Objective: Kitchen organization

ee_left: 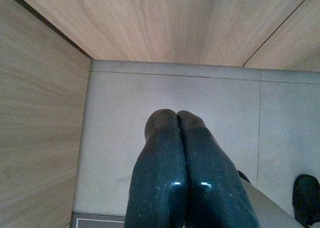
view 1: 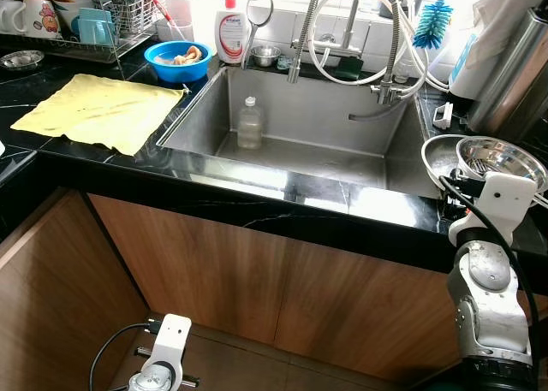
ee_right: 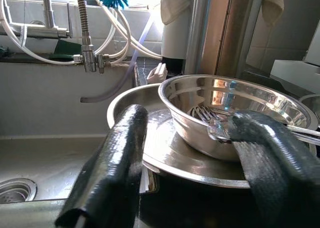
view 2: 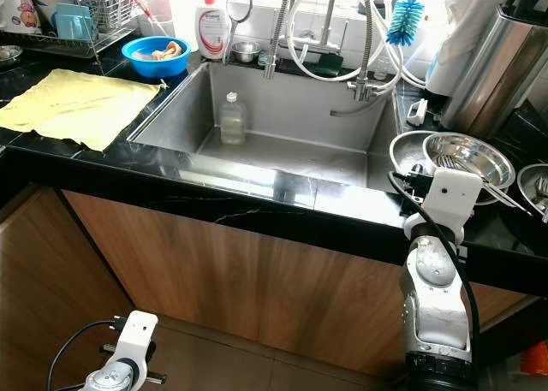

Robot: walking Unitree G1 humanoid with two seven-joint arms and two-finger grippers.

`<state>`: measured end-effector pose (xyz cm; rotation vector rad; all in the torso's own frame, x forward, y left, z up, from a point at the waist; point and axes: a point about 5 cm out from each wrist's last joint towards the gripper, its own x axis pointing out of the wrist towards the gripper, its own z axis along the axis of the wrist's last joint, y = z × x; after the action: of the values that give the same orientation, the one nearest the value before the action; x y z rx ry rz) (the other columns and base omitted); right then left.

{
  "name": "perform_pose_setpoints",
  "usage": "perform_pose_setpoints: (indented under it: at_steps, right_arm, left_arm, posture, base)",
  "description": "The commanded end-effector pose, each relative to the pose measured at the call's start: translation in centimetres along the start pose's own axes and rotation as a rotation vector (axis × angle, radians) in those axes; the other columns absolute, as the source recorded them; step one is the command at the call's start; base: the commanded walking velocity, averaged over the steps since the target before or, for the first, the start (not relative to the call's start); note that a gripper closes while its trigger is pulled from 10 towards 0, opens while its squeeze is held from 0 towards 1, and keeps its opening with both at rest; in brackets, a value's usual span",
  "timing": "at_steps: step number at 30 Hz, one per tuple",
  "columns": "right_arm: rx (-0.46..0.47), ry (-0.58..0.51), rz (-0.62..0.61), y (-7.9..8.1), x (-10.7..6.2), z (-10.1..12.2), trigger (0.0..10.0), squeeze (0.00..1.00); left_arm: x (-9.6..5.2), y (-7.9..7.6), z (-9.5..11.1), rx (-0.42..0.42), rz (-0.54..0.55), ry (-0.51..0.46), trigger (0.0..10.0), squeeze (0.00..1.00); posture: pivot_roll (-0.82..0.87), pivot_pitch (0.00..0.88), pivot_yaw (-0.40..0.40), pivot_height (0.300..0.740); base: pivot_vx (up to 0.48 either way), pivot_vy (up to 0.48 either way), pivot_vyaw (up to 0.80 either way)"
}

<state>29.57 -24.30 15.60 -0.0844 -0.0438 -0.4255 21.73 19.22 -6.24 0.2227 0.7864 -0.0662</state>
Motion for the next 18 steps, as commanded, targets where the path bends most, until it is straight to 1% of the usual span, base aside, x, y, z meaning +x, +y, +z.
perform_pose_setpoints:
  at_steps: [1,10,18]
  right_arm:
    - [-0.001,0.011,-0.008,-0.2,0.3,0.0,0.0,0.00]
    - [0.002,0.002,-0.011,-0.3,0.4,0.4,0.0,0.00]
    - [0.015,-0.041,-0.017,-0.4,0.7,1.6,0.0,0.00]
  left_arm:
    - [-0.1,-0.1,-0.3,0.025,-0.013,0.015,10.0,0.00]
    - [0.0,0.0,-0.2,0.024,-0.011,0.014,10.0,0.00]
    - [0.0,0.0,-0.1,0.020,-0.008,0.009,10.0,0.00]
  posture:
    - [0.00,0.000,-0.050,0.740]
    - [0.00,0.000,-0.050,0.740]
    - [0.00,0.000,-0.050,0.740]
  base:
    - [0.000,0.000,0.00]
    - [0.000,0.000,0.00]
    - [0.000,0.000,0.00]
